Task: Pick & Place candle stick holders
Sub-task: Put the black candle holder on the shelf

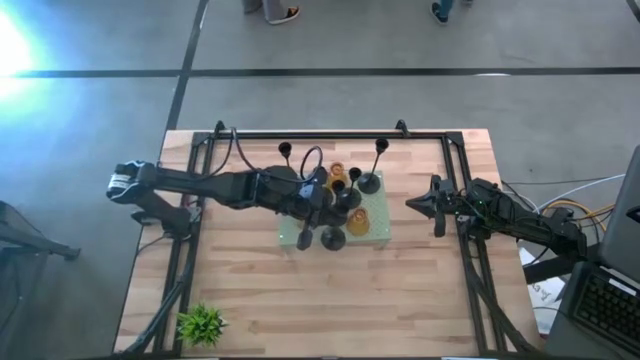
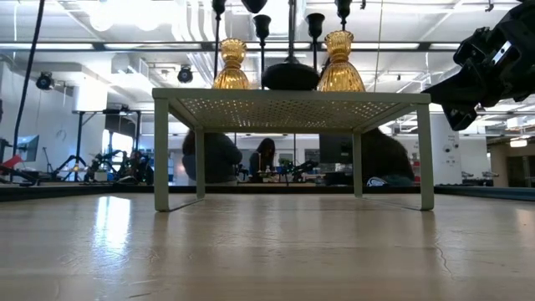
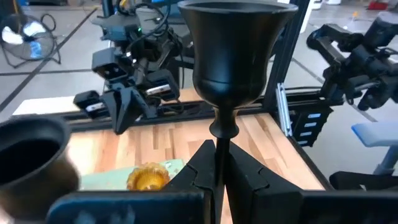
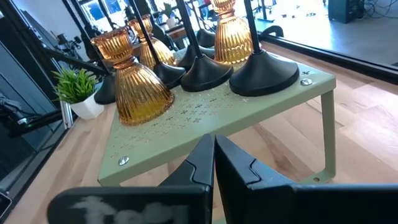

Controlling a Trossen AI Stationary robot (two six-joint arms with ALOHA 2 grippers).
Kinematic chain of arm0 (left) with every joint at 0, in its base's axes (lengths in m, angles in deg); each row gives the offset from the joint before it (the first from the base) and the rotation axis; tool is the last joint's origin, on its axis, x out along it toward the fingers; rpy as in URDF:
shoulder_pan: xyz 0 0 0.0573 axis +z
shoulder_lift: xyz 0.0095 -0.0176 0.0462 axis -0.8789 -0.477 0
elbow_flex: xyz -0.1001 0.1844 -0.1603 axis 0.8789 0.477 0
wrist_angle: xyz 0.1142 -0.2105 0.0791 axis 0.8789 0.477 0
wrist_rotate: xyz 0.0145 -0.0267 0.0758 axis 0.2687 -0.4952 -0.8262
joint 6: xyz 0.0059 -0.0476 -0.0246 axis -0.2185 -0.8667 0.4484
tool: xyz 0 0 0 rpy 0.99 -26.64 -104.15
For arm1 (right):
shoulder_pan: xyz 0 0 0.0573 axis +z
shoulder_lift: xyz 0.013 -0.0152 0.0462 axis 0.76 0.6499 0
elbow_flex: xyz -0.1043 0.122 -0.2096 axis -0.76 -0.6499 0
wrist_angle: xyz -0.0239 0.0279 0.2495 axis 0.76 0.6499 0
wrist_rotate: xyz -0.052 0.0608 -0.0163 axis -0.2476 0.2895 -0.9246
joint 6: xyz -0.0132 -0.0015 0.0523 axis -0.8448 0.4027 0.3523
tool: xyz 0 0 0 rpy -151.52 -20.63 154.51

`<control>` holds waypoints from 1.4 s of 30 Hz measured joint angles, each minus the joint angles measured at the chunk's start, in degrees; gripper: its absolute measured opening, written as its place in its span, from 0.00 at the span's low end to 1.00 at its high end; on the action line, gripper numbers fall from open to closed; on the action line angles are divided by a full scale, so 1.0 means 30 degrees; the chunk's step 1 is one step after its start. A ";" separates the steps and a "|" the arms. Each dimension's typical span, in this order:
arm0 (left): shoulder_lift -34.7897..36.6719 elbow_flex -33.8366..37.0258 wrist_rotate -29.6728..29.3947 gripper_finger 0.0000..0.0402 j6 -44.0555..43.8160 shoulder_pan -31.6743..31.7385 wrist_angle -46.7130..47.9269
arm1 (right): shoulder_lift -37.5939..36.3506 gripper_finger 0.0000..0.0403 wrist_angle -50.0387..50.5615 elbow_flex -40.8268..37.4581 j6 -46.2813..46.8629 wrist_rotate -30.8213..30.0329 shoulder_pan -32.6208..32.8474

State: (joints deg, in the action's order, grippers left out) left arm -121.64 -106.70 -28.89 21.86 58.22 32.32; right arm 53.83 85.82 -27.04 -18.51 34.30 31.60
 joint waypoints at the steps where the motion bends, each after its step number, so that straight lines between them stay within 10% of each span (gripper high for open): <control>1: -0.0151 0.0003 0.0174 0.04 0.0005 0.0042 -0.0315 | -0.0001 0.02 -0.0013 0.0000 0.0000 0.0000 -0.0006; 42: -0.0353 -0.0023 0.0696 0.04 -0.0288 0.0571 -0.0064 | -0.0007 0.02 -0.0006 0.0000 0.0000 0.0007 -0.0006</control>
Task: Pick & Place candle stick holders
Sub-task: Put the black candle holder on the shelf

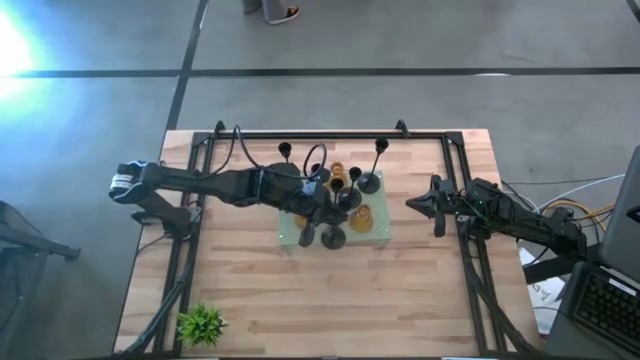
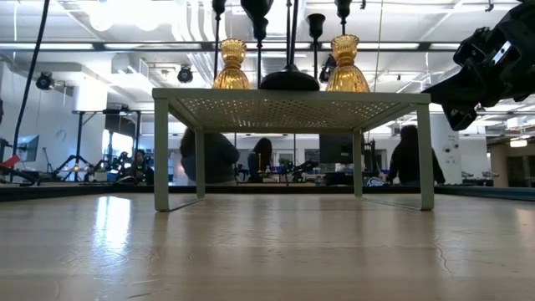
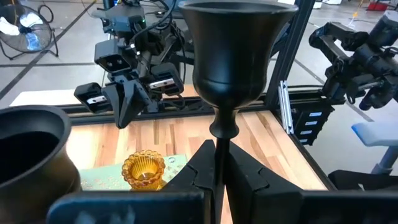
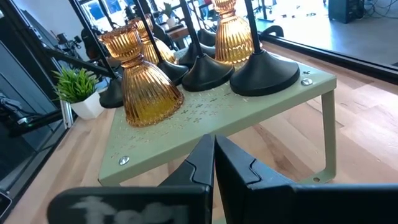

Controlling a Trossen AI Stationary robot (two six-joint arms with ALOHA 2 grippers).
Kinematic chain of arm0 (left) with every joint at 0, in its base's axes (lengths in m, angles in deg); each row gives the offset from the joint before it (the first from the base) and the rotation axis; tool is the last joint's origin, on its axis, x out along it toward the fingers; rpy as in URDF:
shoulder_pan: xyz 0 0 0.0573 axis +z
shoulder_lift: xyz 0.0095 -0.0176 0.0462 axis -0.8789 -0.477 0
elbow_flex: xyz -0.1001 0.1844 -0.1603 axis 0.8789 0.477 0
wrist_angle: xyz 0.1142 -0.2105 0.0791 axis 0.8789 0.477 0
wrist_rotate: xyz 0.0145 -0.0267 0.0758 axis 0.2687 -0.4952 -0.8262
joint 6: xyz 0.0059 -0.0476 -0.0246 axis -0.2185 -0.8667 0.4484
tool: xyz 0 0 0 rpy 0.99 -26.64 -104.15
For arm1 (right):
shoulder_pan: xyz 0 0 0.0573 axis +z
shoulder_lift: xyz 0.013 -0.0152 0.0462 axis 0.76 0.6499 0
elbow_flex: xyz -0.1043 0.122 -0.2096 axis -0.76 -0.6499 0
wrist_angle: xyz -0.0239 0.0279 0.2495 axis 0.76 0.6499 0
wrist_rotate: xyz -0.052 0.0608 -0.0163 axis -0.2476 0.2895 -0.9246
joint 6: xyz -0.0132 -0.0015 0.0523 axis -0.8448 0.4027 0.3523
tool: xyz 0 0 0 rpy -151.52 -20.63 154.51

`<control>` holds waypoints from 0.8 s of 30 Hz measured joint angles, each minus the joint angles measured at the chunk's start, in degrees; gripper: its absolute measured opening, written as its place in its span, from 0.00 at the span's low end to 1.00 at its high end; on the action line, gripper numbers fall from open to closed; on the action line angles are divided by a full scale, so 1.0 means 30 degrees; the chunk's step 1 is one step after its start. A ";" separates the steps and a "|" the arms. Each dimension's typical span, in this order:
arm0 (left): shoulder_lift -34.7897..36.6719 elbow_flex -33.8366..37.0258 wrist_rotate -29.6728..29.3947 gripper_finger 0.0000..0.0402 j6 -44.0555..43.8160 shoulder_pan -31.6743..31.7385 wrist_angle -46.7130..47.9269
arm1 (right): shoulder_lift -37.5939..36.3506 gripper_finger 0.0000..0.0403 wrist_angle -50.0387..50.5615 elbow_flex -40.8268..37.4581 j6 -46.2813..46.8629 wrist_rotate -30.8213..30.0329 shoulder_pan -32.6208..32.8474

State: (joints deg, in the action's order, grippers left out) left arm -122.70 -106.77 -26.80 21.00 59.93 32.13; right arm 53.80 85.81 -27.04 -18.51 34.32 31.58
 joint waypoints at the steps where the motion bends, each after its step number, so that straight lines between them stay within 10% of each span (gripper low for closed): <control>1: 0.0000 0.0001 0.0000 0.04 0.0035 0.0000 0.0000 | 0.0000 0.02 0.0002 -0.0006 0.0000 0.0001 0.0002; 24: -0.0007 0.0011 -0.1542 0.04 0.0324 -0.0587 -0.0619 | 0.0007 0.02 0.0000 0.0000 0.0000 -0.0007 0.0000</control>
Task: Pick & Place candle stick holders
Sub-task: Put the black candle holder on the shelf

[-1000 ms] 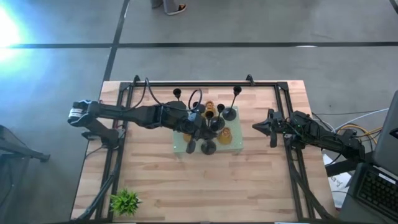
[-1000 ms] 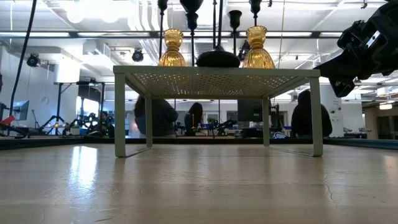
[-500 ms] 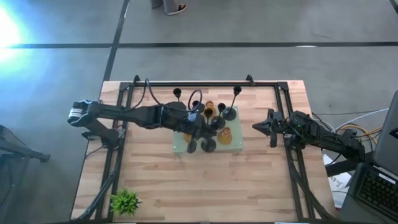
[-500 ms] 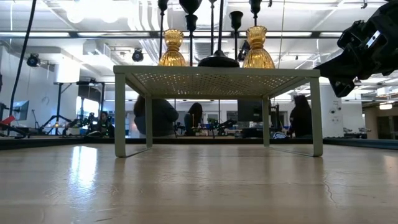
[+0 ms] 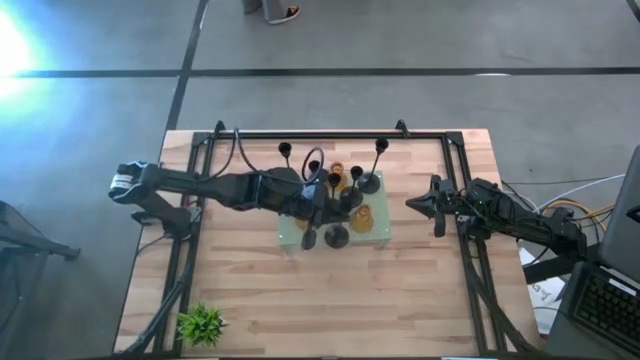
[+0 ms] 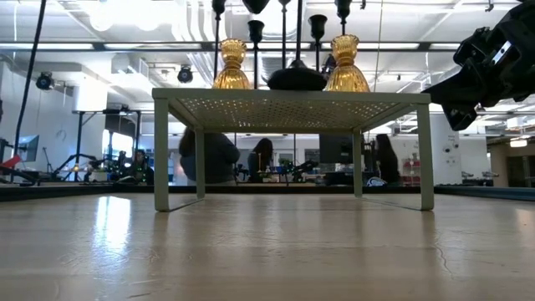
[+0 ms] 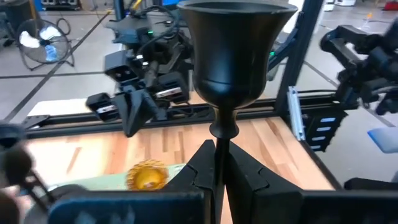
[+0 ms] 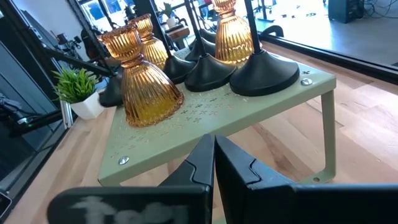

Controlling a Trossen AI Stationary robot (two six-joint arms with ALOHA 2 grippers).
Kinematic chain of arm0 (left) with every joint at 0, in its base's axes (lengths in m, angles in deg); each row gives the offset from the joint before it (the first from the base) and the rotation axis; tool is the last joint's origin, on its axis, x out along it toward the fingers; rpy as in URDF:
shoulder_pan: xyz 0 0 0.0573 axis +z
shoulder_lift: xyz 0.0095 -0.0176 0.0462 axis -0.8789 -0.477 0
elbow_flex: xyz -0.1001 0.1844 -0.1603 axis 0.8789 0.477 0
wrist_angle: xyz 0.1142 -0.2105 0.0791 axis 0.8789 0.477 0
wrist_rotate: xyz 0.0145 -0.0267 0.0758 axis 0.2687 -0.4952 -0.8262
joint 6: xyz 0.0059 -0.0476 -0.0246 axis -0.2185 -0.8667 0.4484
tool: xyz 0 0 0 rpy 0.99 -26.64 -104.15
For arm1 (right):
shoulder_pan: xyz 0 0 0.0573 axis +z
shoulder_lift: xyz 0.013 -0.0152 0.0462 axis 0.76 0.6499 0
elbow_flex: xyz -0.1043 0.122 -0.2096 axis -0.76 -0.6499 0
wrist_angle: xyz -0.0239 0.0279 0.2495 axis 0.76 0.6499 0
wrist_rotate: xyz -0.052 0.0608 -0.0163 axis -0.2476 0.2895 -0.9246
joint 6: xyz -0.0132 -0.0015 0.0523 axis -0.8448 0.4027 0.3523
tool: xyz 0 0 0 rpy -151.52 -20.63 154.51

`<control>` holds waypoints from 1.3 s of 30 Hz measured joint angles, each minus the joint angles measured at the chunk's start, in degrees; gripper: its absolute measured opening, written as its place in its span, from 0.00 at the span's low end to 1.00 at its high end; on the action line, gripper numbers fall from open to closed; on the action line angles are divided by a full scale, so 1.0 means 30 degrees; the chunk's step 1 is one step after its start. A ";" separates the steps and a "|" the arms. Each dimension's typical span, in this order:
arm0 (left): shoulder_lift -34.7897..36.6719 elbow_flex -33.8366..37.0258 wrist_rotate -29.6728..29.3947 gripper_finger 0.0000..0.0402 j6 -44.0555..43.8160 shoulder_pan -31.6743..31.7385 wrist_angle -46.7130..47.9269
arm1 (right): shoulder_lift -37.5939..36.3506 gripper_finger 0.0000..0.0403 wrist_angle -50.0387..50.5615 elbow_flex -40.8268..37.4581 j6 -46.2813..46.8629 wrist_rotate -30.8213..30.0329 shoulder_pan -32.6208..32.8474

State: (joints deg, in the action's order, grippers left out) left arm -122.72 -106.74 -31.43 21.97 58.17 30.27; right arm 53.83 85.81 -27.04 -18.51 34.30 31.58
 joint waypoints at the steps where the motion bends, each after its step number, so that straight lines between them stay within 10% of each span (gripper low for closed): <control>1: 0.0000 -0.0034 0.0005 0.04 0.0013 -0.0171 0.0013 | 0.0000 0.02 0.0007 -0.0003 0.0000 0.0000 0.0000; 14: -0.0112 -0.0280 -0.7350 0.04 -0.1277 -0.1690 0.0300 | 0.0000 0.02 0.0000 0.0000 0.0000 0.0000 0.0005; 39: -0.0226 -0.0274 -0.9554 0.04 -0.2718 -0.2451 0.0692 | 0.0000 0.02 0.0002 0.0000 0.0000 0.0007 0.0005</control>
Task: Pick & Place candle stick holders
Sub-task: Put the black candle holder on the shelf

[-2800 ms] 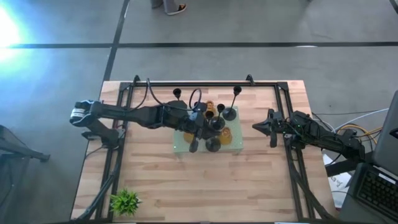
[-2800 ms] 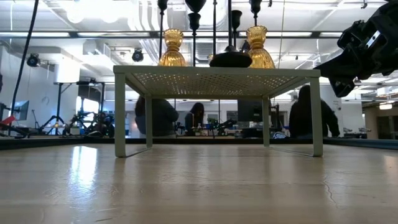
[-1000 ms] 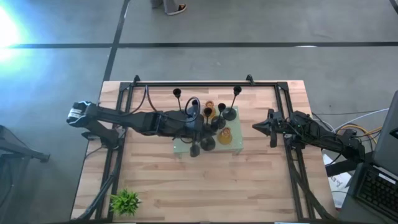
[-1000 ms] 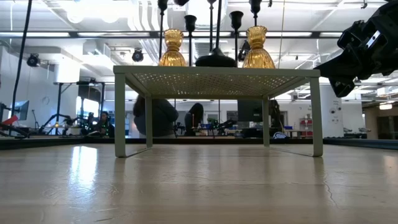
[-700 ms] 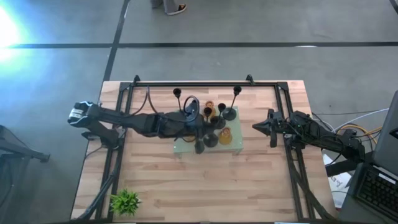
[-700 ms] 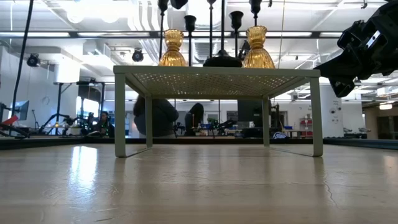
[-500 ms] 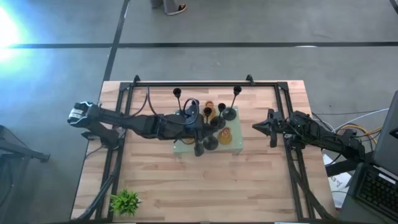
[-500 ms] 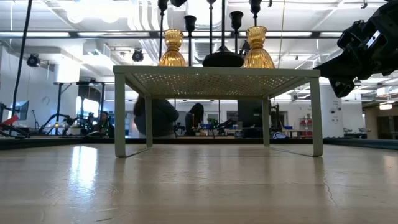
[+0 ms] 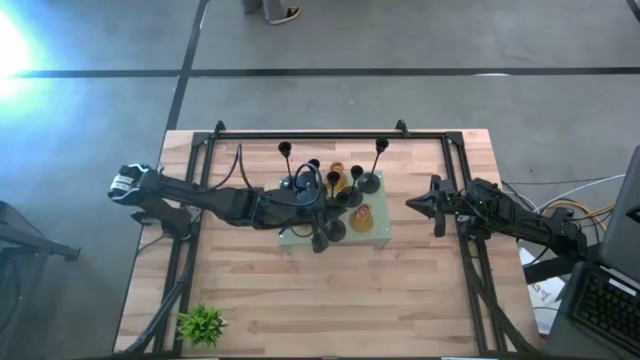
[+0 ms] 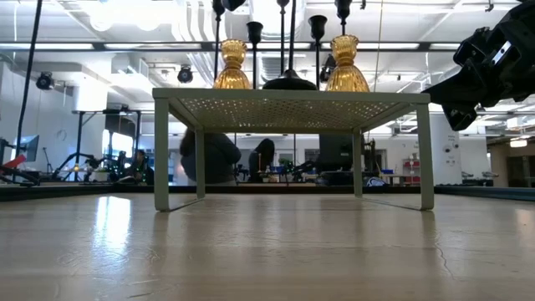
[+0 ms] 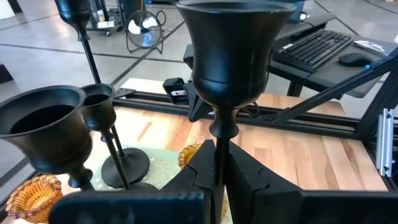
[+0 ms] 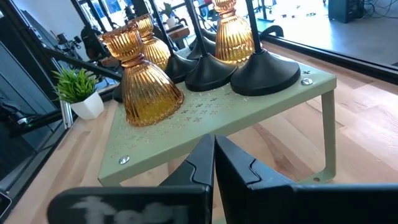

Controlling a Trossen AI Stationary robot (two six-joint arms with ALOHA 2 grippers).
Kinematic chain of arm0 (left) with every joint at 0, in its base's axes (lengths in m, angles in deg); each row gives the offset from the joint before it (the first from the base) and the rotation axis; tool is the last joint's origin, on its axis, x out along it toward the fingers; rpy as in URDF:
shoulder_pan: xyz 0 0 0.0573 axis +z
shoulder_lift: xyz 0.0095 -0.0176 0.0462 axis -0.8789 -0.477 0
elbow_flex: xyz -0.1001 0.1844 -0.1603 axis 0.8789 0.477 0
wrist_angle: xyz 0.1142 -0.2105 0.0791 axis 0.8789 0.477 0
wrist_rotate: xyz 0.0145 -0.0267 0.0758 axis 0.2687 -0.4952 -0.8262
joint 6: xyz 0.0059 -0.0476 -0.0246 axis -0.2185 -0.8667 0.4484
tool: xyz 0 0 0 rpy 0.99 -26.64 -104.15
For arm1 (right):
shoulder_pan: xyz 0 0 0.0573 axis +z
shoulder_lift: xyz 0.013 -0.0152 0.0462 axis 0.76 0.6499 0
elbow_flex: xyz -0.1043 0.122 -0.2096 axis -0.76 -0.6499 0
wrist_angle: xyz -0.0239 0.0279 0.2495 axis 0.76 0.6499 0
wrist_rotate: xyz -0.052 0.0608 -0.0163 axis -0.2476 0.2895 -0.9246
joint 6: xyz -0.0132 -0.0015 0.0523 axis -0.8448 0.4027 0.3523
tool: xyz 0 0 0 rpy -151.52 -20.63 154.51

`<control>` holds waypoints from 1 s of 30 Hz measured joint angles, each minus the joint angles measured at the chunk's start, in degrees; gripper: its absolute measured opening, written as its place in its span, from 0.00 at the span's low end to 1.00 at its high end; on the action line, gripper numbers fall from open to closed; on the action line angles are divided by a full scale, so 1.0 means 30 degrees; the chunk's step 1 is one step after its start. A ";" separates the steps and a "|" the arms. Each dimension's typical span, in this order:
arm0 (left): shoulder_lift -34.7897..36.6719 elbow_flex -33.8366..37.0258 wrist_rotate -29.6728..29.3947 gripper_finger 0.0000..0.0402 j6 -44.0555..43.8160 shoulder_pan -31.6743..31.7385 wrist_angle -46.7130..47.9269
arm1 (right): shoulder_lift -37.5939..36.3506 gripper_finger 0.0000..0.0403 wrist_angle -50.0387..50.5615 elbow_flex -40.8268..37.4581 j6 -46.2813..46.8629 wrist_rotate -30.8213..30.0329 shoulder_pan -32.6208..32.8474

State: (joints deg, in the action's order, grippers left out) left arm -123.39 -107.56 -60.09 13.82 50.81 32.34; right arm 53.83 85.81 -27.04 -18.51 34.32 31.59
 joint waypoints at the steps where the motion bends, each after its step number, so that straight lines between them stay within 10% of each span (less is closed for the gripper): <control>1: 0.0000 -0.0005 -0.0079 0.04 -0.0006 0.0000 -0.0008 | 0.0000 0.02 -0.0002 0.0000 0.0000 -0.0003 -0.0001; 30: -0.0322 0.0024 0.0015 0.04 -0.0948 0.0036 -0.0223 | -0.0007 0.02 -0.0002 0.0000 0.0000 -0.0007 -0.0005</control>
State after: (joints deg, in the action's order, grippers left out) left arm -124.36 -107.49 -60.05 10.97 50.92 31.67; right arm 53.80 85.81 -27.04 -18.51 34.30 31.58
